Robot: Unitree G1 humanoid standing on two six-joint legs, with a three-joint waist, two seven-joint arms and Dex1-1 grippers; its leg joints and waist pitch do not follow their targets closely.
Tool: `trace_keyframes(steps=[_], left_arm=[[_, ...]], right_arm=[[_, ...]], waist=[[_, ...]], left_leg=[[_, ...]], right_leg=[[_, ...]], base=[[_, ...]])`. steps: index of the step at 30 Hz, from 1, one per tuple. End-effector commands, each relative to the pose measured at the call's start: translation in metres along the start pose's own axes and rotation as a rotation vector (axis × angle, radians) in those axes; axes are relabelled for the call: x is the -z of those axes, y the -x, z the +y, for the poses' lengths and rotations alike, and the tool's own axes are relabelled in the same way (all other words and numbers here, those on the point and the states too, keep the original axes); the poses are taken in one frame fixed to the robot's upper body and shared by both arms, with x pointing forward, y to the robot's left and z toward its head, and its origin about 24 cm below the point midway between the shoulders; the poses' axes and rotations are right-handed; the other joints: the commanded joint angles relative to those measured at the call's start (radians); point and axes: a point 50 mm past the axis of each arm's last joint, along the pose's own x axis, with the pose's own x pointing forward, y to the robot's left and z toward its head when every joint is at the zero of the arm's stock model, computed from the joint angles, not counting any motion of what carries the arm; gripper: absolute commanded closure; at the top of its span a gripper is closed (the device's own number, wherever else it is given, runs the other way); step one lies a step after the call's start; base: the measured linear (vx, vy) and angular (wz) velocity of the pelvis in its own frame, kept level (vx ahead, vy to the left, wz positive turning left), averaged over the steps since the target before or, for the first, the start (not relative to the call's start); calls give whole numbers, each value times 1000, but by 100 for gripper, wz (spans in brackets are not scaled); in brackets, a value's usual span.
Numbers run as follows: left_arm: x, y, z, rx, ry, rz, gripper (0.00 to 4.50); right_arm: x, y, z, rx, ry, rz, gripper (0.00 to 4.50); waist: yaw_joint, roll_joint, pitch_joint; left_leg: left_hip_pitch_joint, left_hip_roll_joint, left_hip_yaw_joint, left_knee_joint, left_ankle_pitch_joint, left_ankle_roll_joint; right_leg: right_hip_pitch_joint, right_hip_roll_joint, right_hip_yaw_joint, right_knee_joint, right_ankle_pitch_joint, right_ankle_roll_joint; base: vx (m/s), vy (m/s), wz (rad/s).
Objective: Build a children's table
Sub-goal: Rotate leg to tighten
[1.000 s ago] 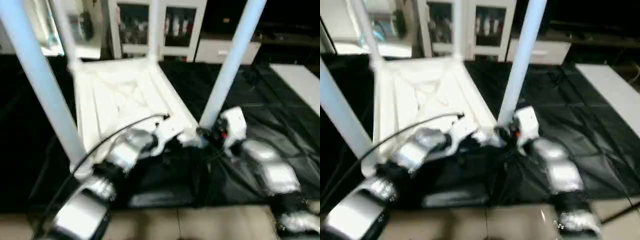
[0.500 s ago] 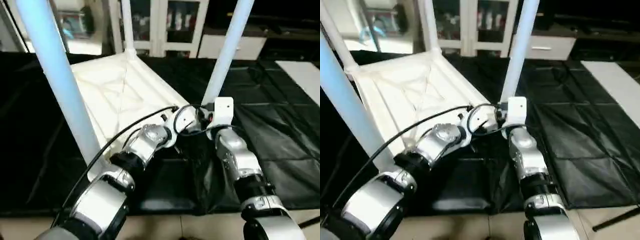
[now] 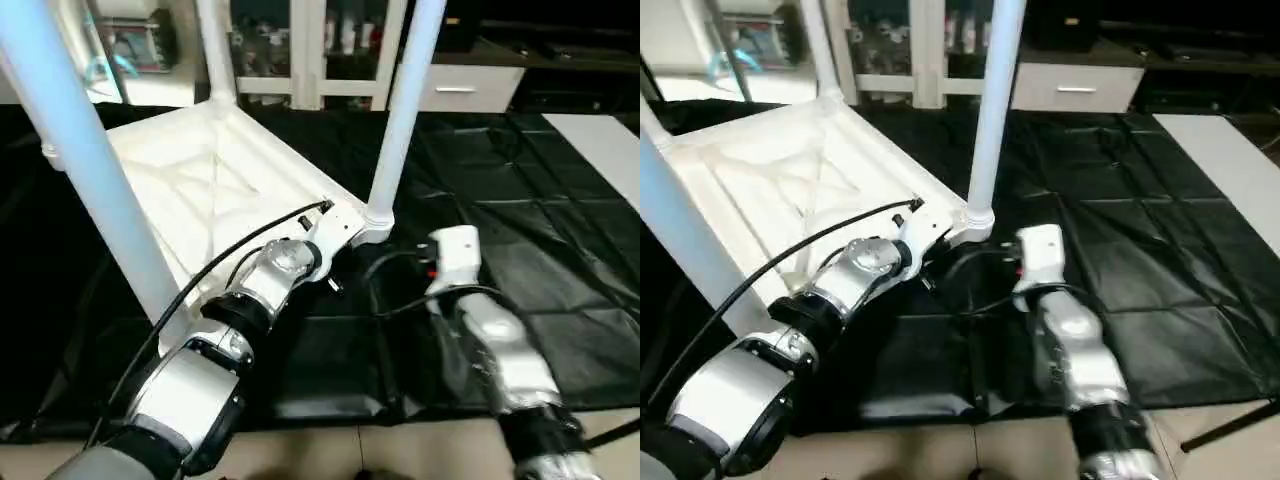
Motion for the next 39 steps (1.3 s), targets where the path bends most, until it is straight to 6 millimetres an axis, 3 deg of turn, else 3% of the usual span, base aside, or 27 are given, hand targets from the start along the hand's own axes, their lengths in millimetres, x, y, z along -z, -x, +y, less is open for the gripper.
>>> trace_keyframes(steps=[1,2,5,6,7,10,14,15,19,22,24,26,28,29,33,34,36,38,39], left_arm=[[-17,-2,-7,45,-60,-125,450],[-19,-2,-8,57,-66,-135,450],[-25,-3,-13,82,-89,-170,450],[-27,-4,-13,73,-84,-177,450],[-29,-5,-14,79,-78,-194,450],[-34,-5,-12,64,-42,-225,393],[-36,-4,-7,40,-13,-235,369],[-38,-2,-4,37,8,-255,347],[-38,2,-1,55,38,-282,321],[-31,8,1,129,57,-262,296],[-17,18,-10,306,36,-207,266],[-12,22,-14,367,25,-189,261],[-7,27,-18,421,17,-164,238],[0,29,-20,428,-8,-120,224],[4,29,-18,396,-16,-93,193],[6,27,-15,355,-29,-62,180],[9,25,-8,273,-45,-9,171],[9,23,0,164,-63,41,157],[8,21,3,121,-70,54,147]], right_arm=[[0,6,0,14,31,16,112],[2,8,0,17,36,21,94],[4,12,1,17,36,32,94],[5,13,2,18,38,35,94],[5,13,3,20,41,38,94],[5,14,5,20,51,46,86],[5,14,7,13,59,53,86],[5,14,6,13,61,57,86],[6,14,4,14,62,63,86],[4,15,3,15,70,62,86],[3,17,1,16,81,62,86],[3,19,-1,6,78,63,86],[2,22,-1,-25,72,66,86],[2,31,2,-145,55,77,86],[2,42,6,-268,80,105,86],[4,48,7,-314,108,119,86],[6,55,6,-341,121,133,86],[7,59,4,-329,114,142,86],[8,60,4,-326,115,144,86]], waist=[[8,-13,-68],[9,-13,-67],[21,-12,-63],[21,-7,-62],[21,-9,-61],[21,-10,-61],[23,-9,-63],[22,-17,-64],[20,-18,-64],[22,-26,-62],[23,-26,-60],[23,-19,-60],[23,-22,-58],[25,-15,-57],[29,-17,-53],[30,-13,-53],[29,-13,-52],[24,-12,-52],[20,-17,-51]], left_leg=[[3,8,-3,-63,-162,101],[3,8,-3,-63,-162,103],[12,10,-2,-66,-224,89],[14,10,-2,-67,-234,84],[12,10,-3,-68,-248,75],[10,9,-3,-70,-250,68],[8,13,-5,-70,-232,70],[5,12,-5,-69,-226,72],[3,11,-4,-66,-193,89],[3,13,-2,-65,-182,97],[3,16,-2,-67,-170,97],[9,18,0,-67,-169,91],[7,21,-1,-70,-172,88],[14,23,-1,-71,-204,76],[9,22,-3,-75,-244,59],[9,23,-5,-76,-254,49],[11,22,-5,-74,-276,41],[5,19,-8,-76,-290,33],[1,15,-10,-76,-300,32]], right_leg=[[64,-30,22,-62,-229,-191],[64,-30,22,-62,-231,-192],[56,-33,22,-74,-321,-177],[53,-32,23,-76,-332,-176],[54,-31,23,-76,-346,-171],[55,-31,25,-76,-359,-155],[56,-32,25,-69,-294,-177],[60,-34,25,-63,-274,-178],[60,-35,26,-61,-253,-189],[61,-37,27,-59,-254,-197],[61,-39,28,-56,-259,-204],[56,-35,30,-54,-252,-208],[59,-35,31,-52,-243,-212],[55,-33,31,-56,-249,-206],[58,-33,33,-60,-265,-188],[60,-35,33,-61,-281,-180],[57,-33,34,-66,-300,-165],[59,-32,32,-70,-337,-146],[60,-32,30,-73,-366,-133]], base=[[0,0,0],[0,0,0],[0,0,0],[0,0,0],[0,0,0],[0,0,0],[0,0,0],[0,0,0],[0,0,0],[0,0,0],[0,0,0],[0,0,0],[0,0,0],[0,0,0],[0,0,0],[0,0,0],[0,0,0],[0,0,0],[0,0,0]])
